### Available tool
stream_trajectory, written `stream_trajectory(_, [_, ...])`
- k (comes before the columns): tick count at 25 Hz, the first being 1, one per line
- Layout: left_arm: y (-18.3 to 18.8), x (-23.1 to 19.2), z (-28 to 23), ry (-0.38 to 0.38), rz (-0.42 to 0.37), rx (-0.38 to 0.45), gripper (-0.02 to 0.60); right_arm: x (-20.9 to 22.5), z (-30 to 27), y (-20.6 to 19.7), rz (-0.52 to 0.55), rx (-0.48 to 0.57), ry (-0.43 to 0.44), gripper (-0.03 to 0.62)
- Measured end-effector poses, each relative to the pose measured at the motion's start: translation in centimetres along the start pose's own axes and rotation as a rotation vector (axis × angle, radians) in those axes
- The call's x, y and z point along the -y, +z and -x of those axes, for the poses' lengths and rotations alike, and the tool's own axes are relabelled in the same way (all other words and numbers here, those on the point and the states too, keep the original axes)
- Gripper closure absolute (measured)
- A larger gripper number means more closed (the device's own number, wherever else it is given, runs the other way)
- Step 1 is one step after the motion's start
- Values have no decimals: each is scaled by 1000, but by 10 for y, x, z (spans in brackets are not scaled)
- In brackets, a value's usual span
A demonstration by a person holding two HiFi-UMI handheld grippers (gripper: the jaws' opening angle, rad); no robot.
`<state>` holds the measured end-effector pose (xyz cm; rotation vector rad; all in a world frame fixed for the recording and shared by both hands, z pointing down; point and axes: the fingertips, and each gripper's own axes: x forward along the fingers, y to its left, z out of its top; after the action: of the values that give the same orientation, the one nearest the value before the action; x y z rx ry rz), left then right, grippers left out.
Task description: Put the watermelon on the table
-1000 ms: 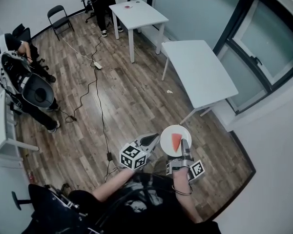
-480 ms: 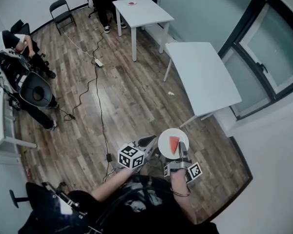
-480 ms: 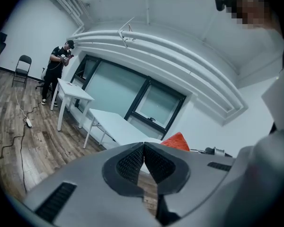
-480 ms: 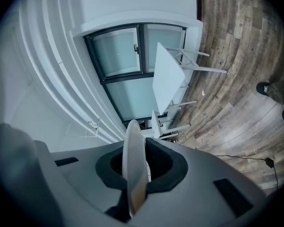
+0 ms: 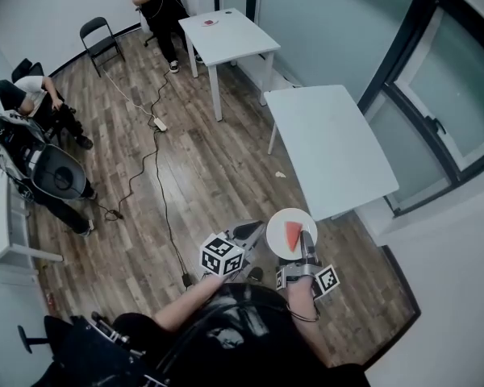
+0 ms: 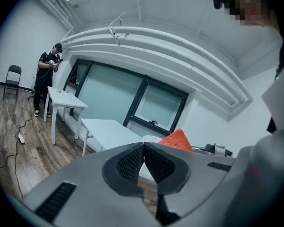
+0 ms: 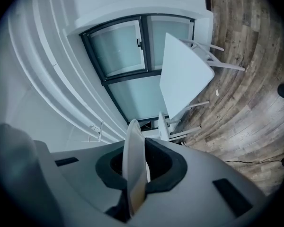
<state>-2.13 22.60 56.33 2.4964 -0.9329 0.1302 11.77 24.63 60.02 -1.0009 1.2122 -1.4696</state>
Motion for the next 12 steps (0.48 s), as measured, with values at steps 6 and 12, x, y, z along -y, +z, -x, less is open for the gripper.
stream_trajectory(6, [11, -23, -36, 24, -29, 0, 578, 10, -58, 18, -11, -47, -24, 569])
stream_trajectory(12, [22, -66, -70, -4, -35, -38, 578, 22, -105, 26, -26, -16, -46, 569])
